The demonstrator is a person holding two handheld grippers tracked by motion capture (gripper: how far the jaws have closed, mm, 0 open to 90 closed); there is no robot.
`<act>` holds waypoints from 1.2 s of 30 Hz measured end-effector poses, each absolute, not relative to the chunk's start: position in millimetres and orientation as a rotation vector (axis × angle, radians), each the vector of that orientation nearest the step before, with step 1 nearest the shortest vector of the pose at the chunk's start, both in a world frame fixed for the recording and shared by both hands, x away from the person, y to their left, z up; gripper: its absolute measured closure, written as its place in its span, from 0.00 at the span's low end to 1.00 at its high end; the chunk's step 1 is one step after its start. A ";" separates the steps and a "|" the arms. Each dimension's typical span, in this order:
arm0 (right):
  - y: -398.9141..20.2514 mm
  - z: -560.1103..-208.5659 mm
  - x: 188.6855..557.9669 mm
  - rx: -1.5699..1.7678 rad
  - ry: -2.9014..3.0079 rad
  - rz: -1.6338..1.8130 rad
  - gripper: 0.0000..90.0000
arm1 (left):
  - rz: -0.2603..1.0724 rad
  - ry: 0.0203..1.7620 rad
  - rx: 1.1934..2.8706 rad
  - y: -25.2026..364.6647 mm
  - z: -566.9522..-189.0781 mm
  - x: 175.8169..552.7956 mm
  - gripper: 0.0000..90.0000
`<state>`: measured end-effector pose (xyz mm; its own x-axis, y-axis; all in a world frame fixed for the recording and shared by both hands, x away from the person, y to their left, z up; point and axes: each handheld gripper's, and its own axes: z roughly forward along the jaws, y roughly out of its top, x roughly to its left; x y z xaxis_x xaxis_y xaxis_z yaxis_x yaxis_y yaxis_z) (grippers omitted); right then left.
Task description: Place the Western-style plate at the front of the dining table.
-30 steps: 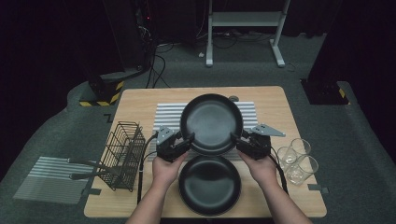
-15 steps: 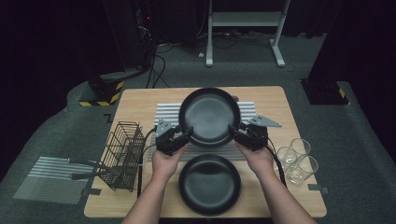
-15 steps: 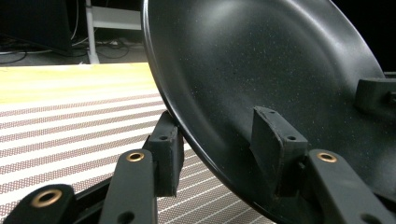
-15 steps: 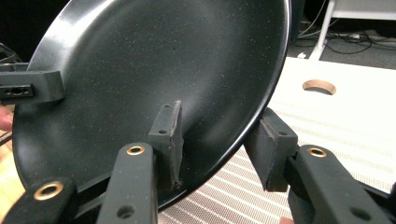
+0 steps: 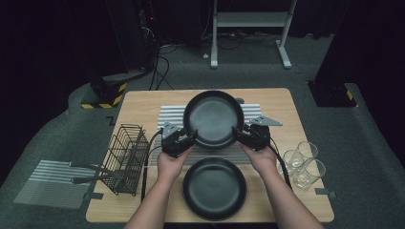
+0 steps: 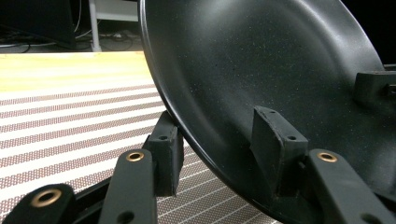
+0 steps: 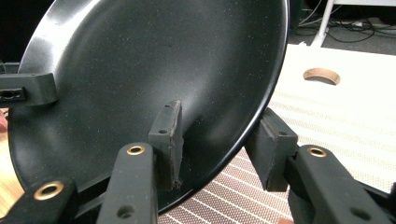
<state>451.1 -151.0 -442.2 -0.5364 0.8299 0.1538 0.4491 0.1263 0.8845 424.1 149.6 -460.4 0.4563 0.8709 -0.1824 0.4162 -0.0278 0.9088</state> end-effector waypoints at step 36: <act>-133.0 -489.9 470.7 1.323 2.111 1.279 0.64 | 0.445 1.223 1.664 162.9 -514.1 446.5 0.60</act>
<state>470.7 -133.0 -489.9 -0.5089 0.8445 0.1667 0.5385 0.1612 0.8271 446.5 162.9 -514.1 0.4250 0.8716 -0.2443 0.5108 -0.0080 0.8597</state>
